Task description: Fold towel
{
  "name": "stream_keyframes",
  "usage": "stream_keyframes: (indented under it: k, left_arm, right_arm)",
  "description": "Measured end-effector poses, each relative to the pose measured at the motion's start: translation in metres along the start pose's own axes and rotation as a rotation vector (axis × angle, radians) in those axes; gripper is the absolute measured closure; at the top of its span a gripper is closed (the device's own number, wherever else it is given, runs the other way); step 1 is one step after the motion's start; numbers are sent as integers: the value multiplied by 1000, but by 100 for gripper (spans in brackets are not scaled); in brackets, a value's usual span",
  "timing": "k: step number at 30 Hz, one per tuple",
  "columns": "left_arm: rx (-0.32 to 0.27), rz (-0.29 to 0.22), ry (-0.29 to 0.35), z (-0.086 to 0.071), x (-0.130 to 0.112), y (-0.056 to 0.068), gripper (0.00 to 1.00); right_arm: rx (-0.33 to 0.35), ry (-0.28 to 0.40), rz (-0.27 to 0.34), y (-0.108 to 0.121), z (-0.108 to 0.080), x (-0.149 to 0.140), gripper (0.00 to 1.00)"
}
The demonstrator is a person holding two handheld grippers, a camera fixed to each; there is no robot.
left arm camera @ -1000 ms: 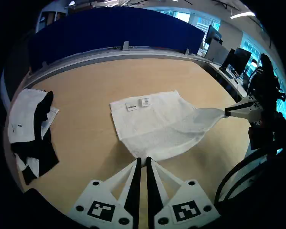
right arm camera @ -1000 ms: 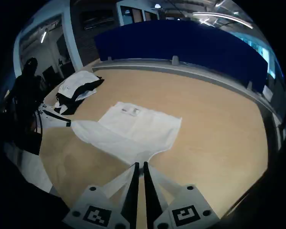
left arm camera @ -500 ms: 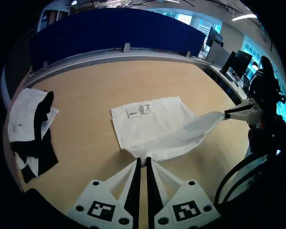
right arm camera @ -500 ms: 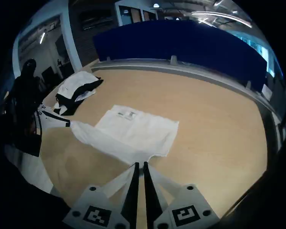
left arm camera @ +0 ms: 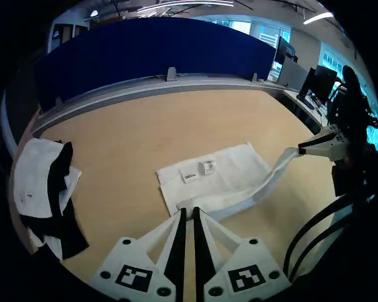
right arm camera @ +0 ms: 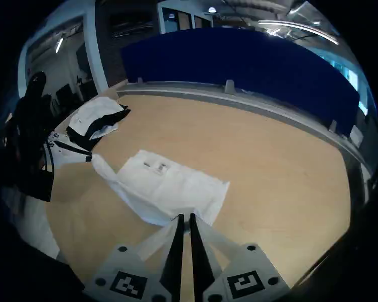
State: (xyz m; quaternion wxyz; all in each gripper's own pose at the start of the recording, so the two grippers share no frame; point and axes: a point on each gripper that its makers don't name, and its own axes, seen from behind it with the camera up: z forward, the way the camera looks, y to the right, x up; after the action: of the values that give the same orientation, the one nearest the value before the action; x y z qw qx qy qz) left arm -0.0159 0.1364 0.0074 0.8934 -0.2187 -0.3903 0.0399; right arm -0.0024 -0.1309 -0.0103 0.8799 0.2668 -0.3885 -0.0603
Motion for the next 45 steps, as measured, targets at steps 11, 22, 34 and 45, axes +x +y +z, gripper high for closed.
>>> stream_keyframes:
  k: [11,22,34,45]
  left_arm:
    - [27,29,-2,33,16,-21,90]
    - [18,24,-50,68,7,-29,90]
    - [53,33,-104,101,-8,-41,90]
    - [85,24,-106,112,-7,-50,83]
  right_arm:
    - [-14,-14,13,22,34,15,92]
    - [-30,-60,45,36,64,5,92]
    - [-71,-93,89,47,97,-3,91]
    - [-130,-82,85,58,109,-4,84]
